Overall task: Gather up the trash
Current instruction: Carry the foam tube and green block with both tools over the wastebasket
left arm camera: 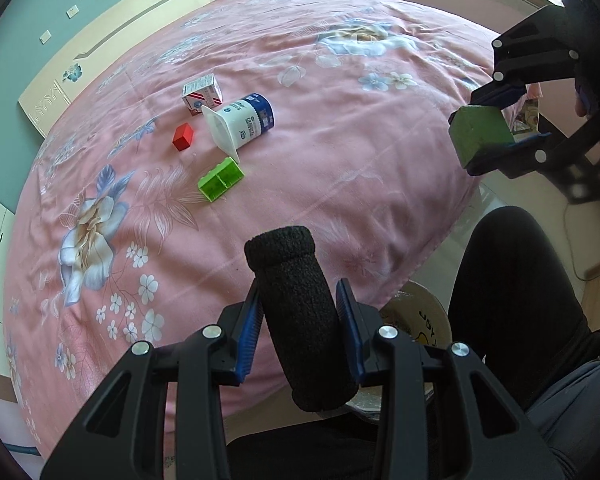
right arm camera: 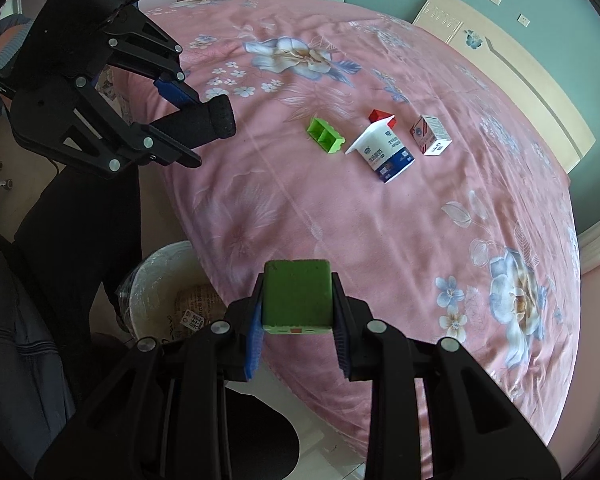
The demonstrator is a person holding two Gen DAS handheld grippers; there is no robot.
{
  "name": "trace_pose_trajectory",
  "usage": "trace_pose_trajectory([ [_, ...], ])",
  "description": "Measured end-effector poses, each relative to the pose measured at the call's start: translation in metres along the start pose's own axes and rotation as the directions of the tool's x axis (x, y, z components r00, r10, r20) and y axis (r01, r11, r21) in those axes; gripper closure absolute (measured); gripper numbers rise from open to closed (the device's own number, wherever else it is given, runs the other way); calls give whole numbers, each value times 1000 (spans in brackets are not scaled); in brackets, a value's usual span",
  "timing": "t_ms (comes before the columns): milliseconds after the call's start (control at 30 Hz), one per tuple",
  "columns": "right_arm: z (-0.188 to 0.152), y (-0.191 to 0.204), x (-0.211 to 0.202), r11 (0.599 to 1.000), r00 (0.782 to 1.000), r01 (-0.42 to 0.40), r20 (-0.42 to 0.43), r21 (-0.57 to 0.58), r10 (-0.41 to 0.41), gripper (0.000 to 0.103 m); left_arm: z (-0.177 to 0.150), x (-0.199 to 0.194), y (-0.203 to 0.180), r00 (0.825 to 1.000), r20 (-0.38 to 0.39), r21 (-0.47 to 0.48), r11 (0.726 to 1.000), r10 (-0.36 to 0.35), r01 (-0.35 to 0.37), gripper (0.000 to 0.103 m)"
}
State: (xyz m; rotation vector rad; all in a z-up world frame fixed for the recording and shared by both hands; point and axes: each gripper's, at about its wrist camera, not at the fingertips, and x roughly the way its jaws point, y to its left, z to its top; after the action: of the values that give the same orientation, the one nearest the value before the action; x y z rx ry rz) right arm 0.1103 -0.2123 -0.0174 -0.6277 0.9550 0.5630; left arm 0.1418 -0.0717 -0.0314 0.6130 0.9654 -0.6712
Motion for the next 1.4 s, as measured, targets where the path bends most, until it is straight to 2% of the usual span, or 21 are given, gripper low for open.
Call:
trace_pose_trajectory([
  [333,-21,56,10,998,998,-55,-38,-39,54,72,-39,7,-30,998,-39,56,998,-41,43,64],
  [633,-35,85,34,993,992,-113,-68,-29,111,72,-67,23,-53,994,-67,81,992,-91,96,64],
  [1067,-45,116,77,980,974,-199,-114,-6,197,72,-98,68,-67,980,-143,47,989,-136,144,64],
  [1400,-56,118,130,967,950,-249,-179,57,255,72,-112,106,-70,965,-196,-4,984,-177,179,64],
])
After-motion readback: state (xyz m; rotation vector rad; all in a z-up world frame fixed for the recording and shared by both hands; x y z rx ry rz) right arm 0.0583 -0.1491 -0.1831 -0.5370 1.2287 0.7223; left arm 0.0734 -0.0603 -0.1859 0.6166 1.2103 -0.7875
